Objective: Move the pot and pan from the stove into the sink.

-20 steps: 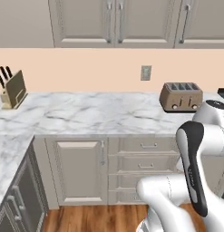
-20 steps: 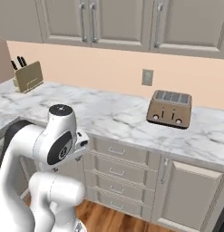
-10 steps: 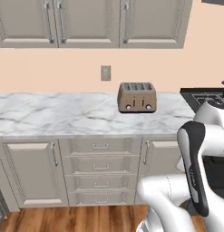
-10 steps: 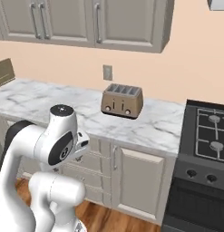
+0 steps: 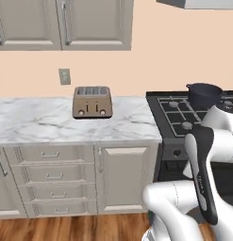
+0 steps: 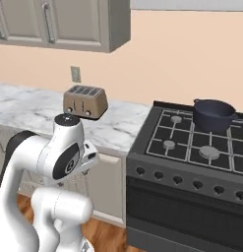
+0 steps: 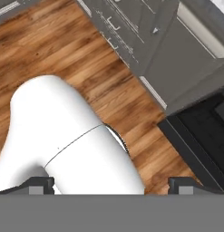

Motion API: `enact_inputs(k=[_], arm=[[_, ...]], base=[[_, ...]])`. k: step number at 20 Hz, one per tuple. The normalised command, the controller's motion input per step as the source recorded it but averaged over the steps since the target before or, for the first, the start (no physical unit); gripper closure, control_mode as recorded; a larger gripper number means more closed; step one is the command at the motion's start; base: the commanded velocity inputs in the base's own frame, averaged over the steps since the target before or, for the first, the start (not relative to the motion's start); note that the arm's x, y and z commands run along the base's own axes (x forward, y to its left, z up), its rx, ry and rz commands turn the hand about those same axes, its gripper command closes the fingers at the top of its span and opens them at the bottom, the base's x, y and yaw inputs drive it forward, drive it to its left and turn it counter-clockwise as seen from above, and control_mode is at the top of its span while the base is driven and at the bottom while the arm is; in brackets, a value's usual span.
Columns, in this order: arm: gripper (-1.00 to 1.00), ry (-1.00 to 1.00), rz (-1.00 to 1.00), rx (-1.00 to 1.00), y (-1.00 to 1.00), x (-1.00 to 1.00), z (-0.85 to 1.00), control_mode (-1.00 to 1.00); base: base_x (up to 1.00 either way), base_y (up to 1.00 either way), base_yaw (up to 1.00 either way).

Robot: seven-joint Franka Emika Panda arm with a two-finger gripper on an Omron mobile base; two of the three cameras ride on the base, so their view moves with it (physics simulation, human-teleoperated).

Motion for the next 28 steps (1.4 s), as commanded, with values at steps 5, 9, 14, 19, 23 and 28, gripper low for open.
enact_inputs(k=[5,9,14,19,23,28], arm=[[-1.0,0.0,0.0,0.0,0.0,0.0,0.0,1.0],[-1.0,0.0,0.0,0.0,0.0,0.0,0.0,1.0],[-1.0,0.0,0.0,0.0,0.0,0.0,0.0,1.0],[-1.0,0.0,0.0,0.0,0.0,0.0,0.0,1.0],[-1.0,0.0,0.0,0.0,0.0,0.0,0.0,1.0],[-1.0,0.0,0.0,0.0,0.0,0.0,0.0,1.0]], base=[[0.1,-1.0,-0.06],[0.08,-1.0,-0.06],[0.04,-0.99,-0.04],[0.01,-0.42,-0.02],[0.74,0.11,-0.04],[0.93,0.16,-0.04]])
